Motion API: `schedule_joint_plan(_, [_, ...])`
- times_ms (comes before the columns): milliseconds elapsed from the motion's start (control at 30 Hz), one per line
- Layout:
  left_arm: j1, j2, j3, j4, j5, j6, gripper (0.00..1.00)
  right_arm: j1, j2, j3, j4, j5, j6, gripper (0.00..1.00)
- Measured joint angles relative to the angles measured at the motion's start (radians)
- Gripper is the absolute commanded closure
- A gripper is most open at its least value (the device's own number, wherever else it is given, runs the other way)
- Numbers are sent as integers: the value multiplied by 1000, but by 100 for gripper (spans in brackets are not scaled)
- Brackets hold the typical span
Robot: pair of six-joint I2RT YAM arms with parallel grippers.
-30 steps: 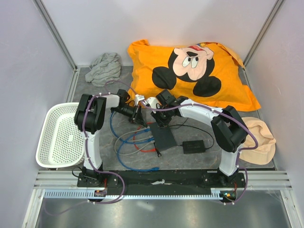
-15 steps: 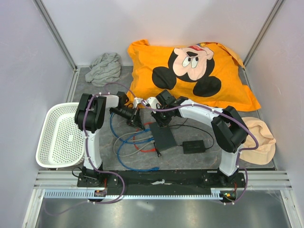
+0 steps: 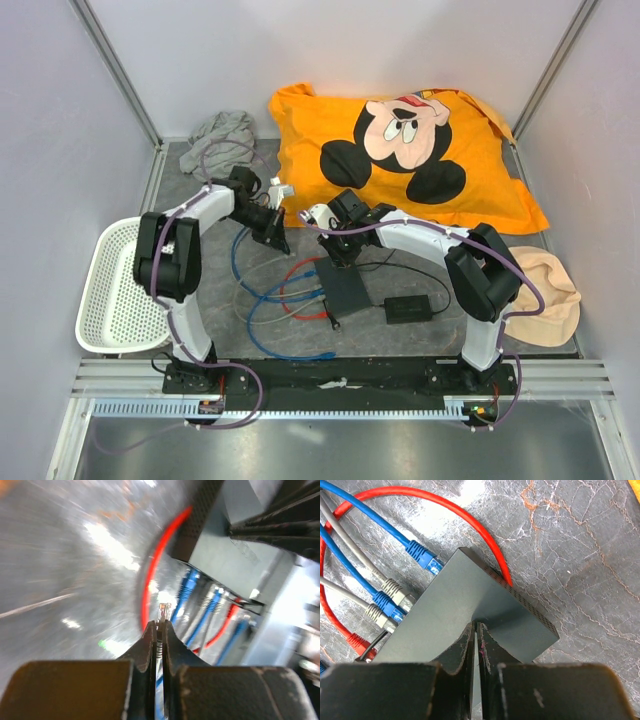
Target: Pull the plug from the switch port
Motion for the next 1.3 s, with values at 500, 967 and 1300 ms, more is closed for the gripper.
schedule_joint_plan(500, [152, -68, 141, 7, -469, 21, 98, 2, 6, 10, -5, 10, 6, 88])
schedule_joint_plan(967, [162, -3, 174, 89, -900, 23, 99, 5, 6, 10, 0, 24, 6, 87])
schedule_joint_plan(1300, [162, 31, 176, 106, -929, 18, 57, 5, 6, 10, 0, 24, 6, 84])
